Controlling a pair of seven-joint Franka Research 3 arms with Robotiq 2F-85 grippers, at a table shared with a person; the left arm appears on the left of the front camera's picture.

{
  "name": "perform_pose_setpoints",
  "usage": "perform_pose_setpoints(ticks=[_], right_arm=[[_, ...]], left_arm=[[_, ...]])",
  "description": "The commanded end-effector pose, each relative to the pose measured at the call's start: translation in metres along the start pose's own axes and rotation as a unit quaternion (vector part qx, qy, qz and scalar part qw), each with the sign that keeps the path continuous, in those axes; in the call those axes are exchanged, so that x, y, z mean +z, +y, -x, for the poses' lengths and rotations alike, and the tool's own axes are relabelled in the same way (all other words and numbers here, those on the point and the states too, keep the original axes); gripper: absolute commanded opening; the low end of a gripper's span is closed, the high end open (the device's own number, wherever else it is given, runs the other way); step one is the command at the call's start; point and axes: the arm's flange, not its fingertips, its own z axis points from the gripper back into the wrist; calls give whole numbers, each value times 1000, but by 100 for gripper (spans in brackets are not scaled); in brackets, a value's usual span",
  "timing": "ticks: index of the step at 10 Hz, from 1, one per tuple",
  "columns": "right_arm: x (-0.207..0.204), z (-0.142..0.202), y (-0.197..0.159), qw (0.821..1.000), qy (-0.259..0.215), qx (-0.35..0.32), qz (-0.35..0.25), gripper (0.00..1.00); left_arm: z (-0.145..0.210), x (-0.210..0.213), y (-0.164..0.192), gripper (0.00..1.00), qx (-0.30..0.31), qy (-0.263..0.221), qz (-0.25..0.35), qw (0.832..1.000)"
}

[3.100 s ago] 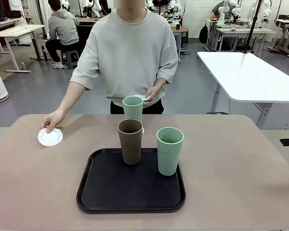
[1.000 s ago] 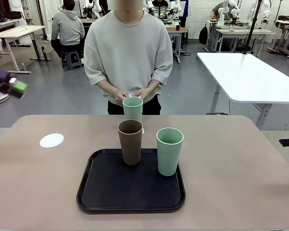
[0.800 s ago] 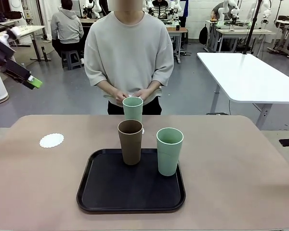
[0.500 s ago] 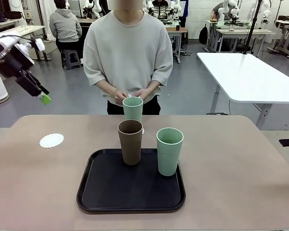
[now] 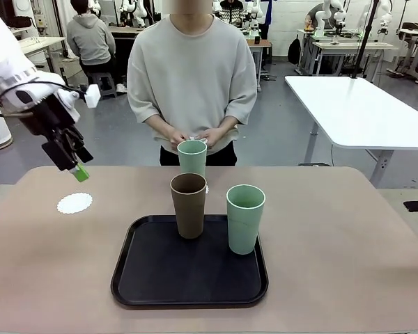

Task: Place coasters on the table and set cups on them.
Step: Take one Reusable plastic cup from the Flat Tray and place it on a coaster set by the human.

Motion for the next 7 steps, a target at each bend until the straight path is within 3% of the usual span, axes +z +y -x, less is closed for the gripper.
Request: perform_pose_setpoints(ticks=[1, 2, 7], right_arm=[[0, -1, 2, 1000, 0, 3, -6, 100], [0, -1, 2, 1000, 0, 3, -6, 100], [0, -1, 2, 1000, 0, 3, -6, 100]], left_arm=[[-3, -19, -2, 100, -16, 4, -17, 1000], [-3, -23, 2, 100, -5, -13, -20, 1000], [-5, -11, -3, 100, -8, 2, -3, 1000]])
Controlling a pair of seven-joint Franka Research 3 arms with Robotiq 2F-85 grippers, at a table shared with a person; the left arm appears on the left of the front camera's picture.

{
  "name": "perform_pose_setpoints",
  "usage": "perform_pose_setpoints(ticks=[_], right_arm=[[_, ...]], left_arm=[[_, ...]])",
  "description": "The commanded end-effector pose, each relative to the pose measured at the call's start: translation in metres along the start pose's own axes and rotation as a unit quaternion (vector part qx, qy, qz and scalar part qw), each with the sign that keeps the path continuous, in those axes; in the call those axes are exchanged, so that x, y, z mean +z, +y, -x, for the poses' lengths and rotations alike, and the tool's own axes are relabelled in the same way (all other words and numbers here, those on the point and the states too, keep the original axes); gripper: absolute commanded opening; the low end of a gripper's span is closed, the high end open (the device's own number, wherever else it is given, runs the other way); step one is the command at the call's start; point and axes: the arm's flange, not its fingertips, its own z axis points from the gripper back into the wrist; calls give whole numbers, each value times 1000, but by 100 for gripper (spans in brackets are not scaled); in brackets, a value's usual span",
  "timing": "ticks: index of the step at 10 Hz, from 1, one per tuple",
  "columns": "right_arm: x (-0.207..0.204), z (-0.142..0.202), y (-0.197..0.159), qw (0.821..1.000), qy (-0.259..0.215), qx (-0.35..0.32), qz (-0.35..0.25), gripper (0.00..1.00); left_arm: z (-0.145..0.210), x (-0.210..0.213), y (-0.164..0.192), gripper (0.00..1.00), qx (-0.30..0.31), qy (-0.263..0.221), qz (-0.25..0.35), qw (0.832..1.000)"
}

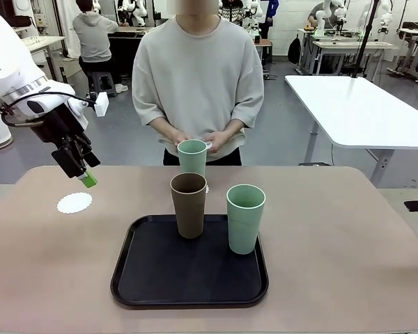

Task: Place coasters on the table and set cups on them.
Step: Take one Reusable plastic cup from the Flat Tray and place it on a coaster set by the human.

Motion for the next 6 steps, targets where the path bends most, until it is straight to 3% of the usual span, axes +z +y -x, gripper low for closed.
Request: perform_pose_setpoints(ticks=[1, 3, 6], right_arm=[[0, -1, 2, 1000, 0, 3, -6, 100], [0, -1, 2, 1000, 0, 3, -6, 100], [0, -1, 2, 1000, 0, 3, -6, 100]], left_arm=[[0, 0, 0, 100, 0, 0, 0, 1000], [1, -21, 18, 100, -20, -80, 12, 997], [-25, -57, 31, 100, -122, -158, 29, 979]])
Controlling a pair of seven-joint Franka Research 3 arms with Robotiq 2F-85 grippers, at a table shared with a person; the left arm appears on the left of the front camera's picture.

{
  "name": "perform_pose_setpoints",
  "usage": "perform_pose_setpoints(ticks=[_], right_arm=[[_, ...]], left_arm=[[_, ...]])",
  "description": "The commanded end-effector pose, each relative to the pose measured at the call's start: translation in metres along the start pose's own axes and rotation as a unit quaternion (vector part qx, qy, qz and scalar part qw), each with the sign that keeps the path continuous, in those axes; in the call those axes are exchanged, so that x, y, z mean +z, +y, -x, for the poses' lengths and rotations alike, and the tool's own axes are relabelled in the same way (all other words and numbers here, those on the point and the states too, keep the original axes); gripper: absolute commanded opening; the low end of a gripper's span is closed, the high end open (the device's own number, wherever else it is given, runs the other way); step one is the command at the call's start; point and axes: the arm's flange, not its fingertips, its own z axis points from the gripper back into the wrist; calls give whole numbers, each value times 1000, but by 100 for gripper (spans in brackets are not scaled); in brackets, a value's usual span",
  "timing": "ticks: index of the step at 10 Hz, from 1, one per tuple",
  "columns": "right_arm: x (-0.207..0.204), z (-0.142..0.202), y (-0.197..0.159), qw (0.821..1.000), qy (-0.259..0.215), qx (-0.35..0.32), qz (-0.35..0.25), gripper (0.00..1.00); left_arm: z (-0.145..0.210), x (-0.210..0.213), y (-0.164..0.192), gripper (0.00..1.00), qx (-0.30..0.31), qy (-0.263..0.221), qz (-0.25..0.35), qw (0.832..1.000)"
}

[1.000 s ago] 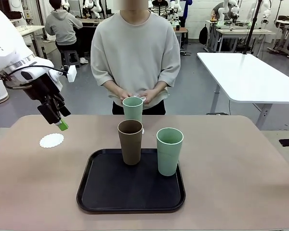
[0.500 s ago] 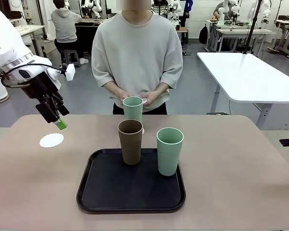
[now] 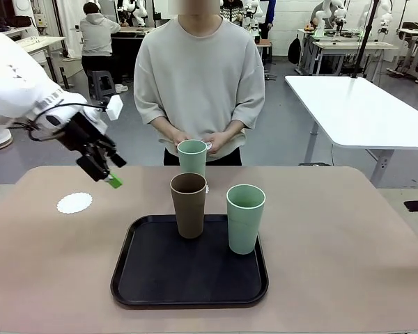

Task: Place coasters on the table and set cups on them.
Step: Take one Reusable plastic cup from the Flat Tray and place it on a coaster set by the human.

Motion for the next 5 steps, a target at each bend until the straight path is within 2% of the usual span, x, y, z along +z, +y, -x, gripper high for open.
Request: perform_pose_setpoints(ticks=[1, 2, 5], right_arm=[[0, -1, 2, 1000, 0, 3, -6, 100], [0, -1, 2, 1000, 0, 3, -6, 100], [0, -1, 2, 1000, 0, 3, -6, 100]], left_arm=[[3, -19, 18, 100, -69, -76, 34, 994], [11, -29, 20, 100, -92, -125, 45, 987], [33, -44, 23, 100, -113, -202, 44, 972]])
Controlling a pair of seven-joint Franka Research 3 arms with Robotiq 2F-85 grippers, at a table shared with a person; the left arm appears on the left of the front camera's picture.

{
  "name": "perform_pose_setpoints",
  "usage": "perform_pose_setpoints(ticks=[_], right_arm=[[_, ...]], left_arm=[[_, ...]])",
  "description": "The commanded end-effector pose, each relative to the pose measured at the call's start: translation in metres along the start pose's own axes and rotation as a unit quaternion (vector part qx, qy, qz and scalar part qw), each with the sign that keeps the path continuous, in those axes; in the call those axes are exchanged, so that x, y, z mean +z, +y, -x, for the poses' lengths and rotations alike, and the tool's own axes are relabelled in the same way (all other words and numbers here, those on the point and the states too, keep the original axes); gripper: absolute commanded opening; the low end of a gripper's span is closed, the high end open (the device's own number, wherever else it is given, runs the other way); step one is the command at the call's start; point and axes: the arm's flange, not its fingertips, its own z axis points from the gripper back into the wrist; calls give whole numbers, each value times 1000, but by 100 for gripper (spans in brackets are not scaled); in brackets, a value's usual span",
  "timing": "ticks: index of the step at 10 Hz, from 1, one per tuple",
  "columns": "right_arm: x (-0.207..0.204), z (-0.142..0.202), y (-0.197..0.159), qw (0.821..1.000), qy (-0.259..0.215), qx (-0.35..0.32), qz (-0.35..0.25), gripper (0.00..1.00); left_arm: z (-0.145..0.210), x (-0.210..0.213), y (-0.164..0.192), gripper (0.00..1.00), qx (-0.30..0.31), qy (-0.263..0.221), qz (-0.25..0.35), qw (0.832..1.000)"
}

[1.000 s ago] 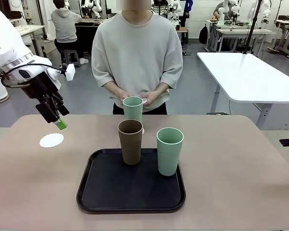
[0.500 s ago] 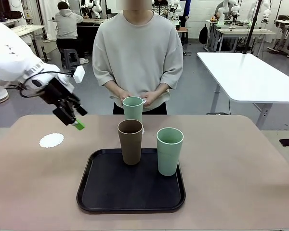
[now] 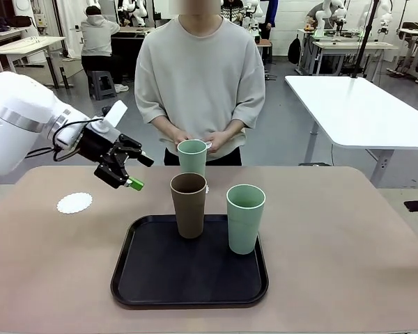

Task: Place coasters on the table and set cups on them.
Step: Take one Reusable plastic cup from the Flat Tray and place it on a coaster set by the human.

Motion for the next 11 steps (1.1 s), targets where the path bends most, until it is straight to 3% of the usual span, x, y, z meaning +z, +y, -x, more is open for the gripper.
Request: perform_pose_setpoints(ticks=[1, 4, 7, 11], right_arm=[[0, -1, 2, 1000, 0, 3, -6, 100], [0, -1, 2, 1000, 0, 3, -6, 100], [0, -1, 2, 1000, 0, 3, -6, 100], [0, -1, 2, 1000, 0, 3, -6, 100]], left_arm=[[19, -1, -5, 100, -2, -45, 4, 999], [36, -14, -20, 100, 34, -75, -12, 997], [51, -33, -27, 100, 92, -53, -49, 993], [50, -36, -30, 100, 102, -11, 5, 995]])
